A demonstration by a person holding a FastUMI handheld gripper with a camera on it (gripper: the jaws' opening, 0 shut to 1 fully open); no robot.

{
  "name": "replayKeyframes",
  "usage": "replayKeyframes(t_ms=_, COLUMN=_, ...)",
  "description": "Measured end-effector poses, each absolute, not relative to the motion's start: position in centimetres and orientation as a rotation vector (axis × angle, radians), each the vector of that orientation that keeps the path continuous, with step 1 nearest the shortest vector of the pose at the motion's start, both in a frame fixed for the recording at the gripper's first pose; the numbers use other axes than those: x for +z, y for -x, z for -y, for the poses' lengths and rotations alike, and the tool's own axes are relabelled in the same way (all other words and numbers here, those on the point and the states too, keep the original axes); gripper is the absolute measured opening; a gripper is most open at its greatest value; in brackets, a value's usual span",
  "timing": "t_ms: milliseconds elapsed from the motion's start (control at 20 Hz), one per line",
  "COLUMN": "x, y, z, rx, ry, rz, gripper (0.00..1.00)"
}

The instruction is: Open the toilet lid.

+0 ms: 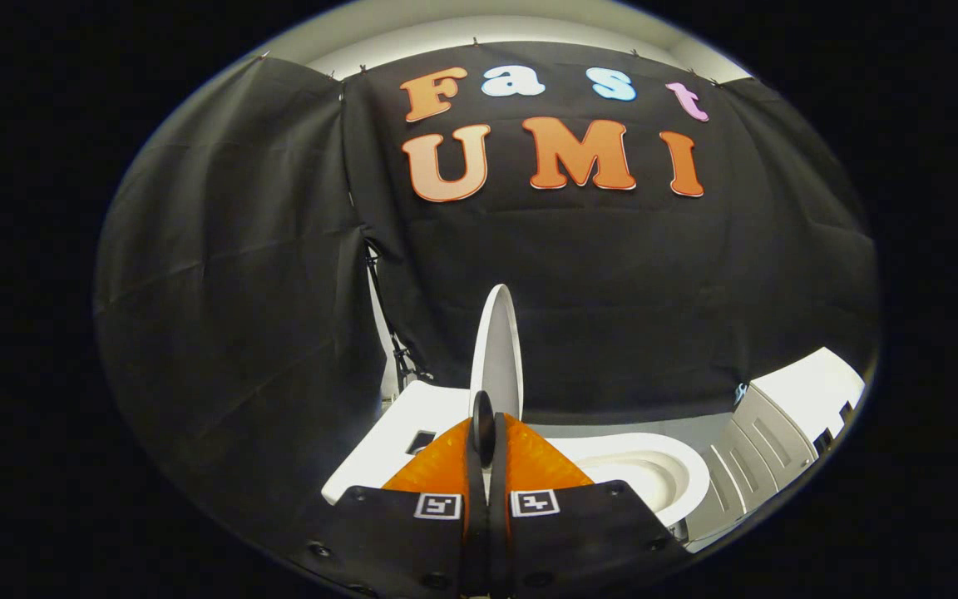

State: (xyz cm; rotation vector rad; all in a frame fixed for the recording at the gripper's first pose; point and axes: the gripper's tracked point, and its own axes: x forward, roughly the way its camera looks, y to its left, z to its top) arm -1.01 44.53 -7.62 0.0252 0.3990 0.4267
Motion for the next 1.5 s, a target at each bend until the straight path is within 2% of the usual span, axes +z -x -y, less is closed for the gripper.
replayKeyframes(t_ms=650, x=-8.1, y=3.1, z=-50.8, rx=0.491, ry=0.12, rz=-0.364, gripper=0.09)
replayKeyframes(t_ms=700, x=-8.4, y=3.4, z=-50.9, rx=0.508, ry=0.117, rz=-0.363, gripper=0.12)
replayKeyframes(t_ms=800, x=-7.9, y=3.2, z=-50.8, rx=0.508, ry=0.106, rz=-0.353, gripper=0.28)
replayKeyframes(t_ms=850, x=-7.7, y=3.2, z=-50.8, rx=0.51, ry=0.094, rz=-0.348, gripper=0.28)
replayKeyframes(t_ms=1000, x=-5.8, y=2.9, z=-50.0, rx=0.503, ry=0.078, rz=-0.313, gripper=0.59)
replayKeyframes(t_ms=1050, x=-5.4, y=3.0, z=-50.0, rx=0.509, ry=0.06, rz=-0.306, gripper=0.61)
replayKeyframes(t_ms=1350, x=-1.0, y=3.0, z=-48.5, rx=0.545, ry=-0.066, rz=-0.265, gripper=1.0)
replayKeyframes(t_ms=1500, x=1.2, y=2.7, z=-45.8, rx=0.523, ry=-0.064, rz=-0.227, gripper=1.0)
